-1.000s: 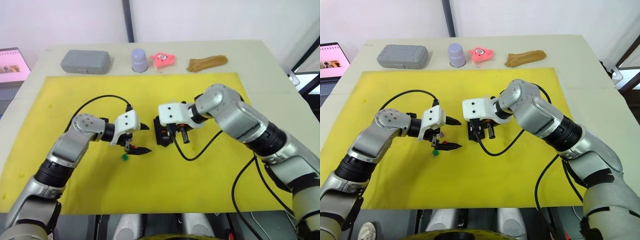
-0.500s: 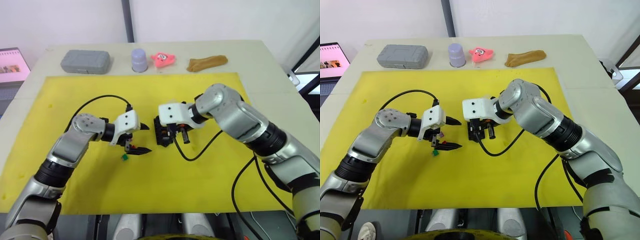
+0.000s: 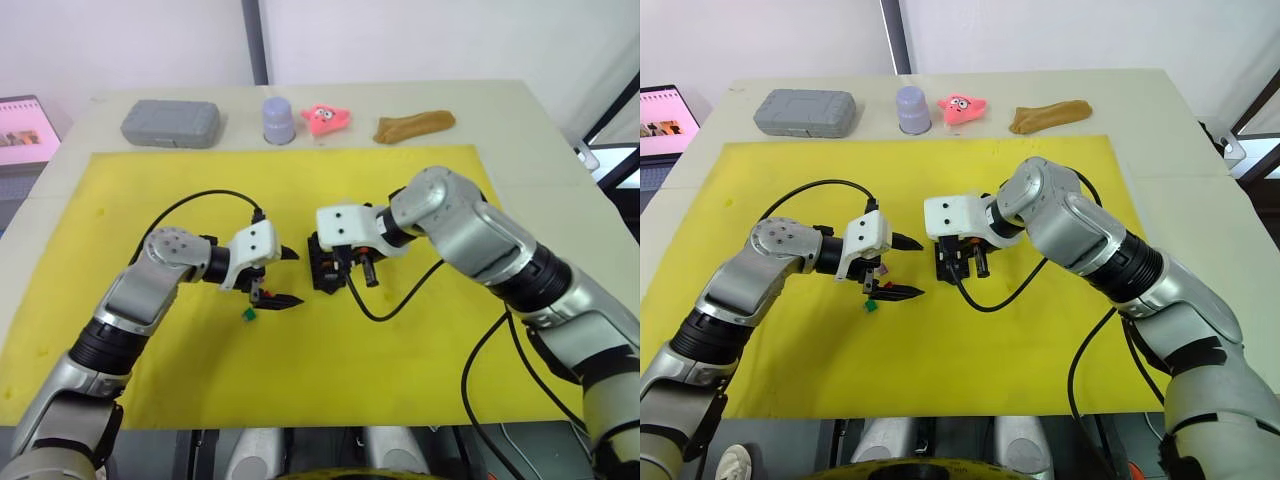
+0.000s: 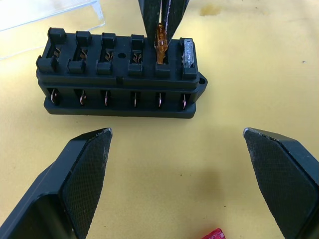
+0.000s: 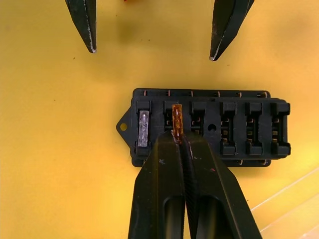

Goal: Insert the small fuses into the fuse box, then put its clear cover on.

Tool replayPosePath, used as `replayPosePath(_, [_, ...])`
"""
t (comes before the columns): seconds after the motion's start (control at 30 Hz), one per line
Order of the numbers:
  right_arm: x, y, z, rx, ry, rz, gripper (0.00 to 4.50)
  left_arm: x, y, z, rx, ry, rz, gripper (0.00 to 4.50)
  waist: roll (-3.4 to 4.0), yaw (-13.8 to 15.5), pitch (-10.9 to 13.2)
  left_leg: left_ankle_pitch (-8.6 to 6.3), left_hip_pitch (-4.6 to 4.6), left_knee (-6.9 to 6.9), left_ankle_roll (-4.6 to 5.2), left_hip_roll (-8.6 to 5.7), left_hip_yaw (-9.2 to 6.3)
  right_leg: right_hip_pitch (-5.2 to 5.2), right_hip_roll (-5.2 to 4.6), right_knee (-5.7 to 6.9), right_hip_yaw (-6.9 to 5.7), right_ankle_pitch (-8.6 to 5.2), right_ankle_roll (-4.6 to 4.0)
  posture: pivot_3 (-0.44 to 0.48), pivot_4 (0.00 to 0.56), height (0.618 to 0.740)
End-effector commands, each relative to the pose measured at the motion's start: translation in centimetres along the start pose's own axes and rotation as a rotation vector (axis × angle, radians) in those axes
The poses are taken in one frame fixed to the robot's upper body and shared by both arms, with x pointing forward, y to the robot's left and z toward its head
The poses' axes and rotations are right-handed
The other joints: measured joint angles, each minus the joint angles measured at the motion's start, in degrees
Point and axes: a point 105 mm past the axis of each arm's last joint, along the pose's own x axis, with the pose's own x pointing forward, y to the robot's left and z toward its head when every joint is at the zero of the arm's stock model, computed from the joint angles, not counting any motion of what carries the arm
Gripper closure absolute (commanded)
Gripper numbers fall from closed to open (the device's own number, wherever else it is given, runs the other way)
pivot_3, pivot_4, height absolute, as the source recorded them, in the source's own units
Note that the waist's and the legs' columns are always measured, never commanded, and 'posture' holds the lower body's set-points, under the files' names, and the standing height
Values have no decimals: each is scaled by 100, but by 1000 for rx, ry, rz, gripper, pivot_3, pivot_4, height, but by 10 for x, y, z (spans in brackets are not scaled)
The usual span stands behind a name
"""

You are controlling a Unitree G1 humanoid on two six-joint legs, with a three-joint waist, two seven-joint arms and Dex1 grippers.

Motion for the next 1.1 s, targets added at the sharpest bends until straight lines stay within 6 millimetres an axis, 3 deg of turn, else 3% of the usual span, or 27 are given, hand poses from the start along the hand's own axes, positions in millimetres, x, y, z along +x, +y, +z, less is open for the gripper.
replayPosePath(0.03, [-14,-4,16,-57,-38,-38,4500,0,2,11,58,-17,7,78,0,0,0,0,0,0,0,0,0,0,0,0,0,0,0,0,150,740])
replayPosePath(1.1, [3,-2,-4,-40,27,-20,4500,1,3,12,59,-23,18,78,0,0,0,0,1,1,0,0,0,1,0,0,0,0,0,0,150,740])
